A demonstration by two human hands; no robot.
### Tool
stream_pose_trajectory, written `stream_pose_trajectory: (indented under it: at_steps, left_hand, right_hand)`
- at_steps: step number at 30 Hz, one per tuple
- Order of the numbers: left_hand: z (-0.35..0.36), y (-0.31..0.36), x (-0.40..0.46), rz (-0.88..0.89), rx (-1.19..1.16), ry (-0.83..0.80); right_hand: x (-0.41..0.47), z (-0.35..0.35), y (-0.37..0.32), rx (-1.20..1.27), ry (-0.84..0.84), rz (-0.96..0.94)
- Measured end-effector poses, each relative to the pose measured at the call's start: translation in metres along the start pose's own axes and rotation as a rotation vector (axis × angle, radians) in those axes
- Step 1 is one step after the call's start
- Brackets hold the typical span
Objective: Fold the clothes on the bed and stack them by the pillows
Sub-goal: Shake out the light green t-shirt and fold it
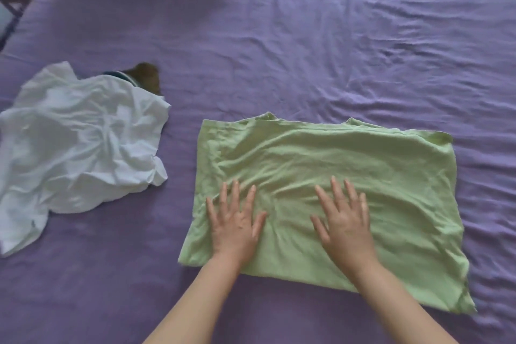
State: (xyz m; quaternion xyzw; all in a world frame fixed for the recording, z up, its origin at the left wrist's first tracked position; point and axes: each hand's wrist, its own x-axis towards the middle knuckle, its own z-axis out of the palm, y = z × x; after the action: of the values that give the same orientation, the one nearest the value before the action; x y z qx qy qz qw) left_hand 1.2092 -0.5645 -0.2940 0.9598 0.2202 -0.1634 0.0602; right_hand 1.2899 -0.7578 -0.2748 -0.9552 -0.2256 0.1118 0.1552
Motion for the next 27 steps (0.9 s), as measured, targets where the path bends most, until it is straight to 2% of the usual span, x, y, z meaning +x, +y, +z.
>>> stream_pose_trajectory:
  at_steps: [3,7,9,12,14,16,18,22,24,27]
  left_hand:
    - [-0.017,-0.038,0.017,-0.134,-0.126,0.063]
    - [-0.037,-0.071,0.056,-0.273,-0.333,0.109]
    - [-0.043,-0.079,0.071,-0.294,-0.387,0.118]
    - [-0.043,-0.082,0.082,-0.255,-0.433,0.080]
    - [-0.042,-0.085,0.086,-0.240,-0.511,0.065]
    - [-0.045,-0.090,0.092,-0.267,-0.683,0.063]
    - [-0.054,-0.097,0.105,-0.300,-0.847,0.068]
    - [-0.080,-0.106,0.137,-0.357,-1.117,-0.063]
    - [-0.087,-0.107,0.147,-0.331,-1.248,-0.190]
    - [-0.091,-0.103,0.151,-0.364,-1.333,-0.341]
  right_hand:
    - [0.033,0.024,-0.049,-0.017,-0.153,-0.062]
    - [0.078,0.055,-0.097,-0.097,-0.196,-0.141]
    - [0.101,0.066,-0.114,-0.195,-0.243,-0.189]
    - [0.142,0.073,-0.127,-0.325,-0.306,-0.156]
    - [0.171,0.066,-0.134,-0.312,-0.352,-0.104]
    - [0.185,0.059,-0.143,-0.295,-0.393,-0.066]
    - [0.171,0.053,-0.152,-0.243,-0.323,-0.038]
    - [0.075,0.063,-0.172,0.128,0.087,-0.161]
    - [0.028,0.077,-0.181,0.219,0.060,-0.285]
    - [-0.008,0.096,-0.187,0.162,-0.134,-0.377]
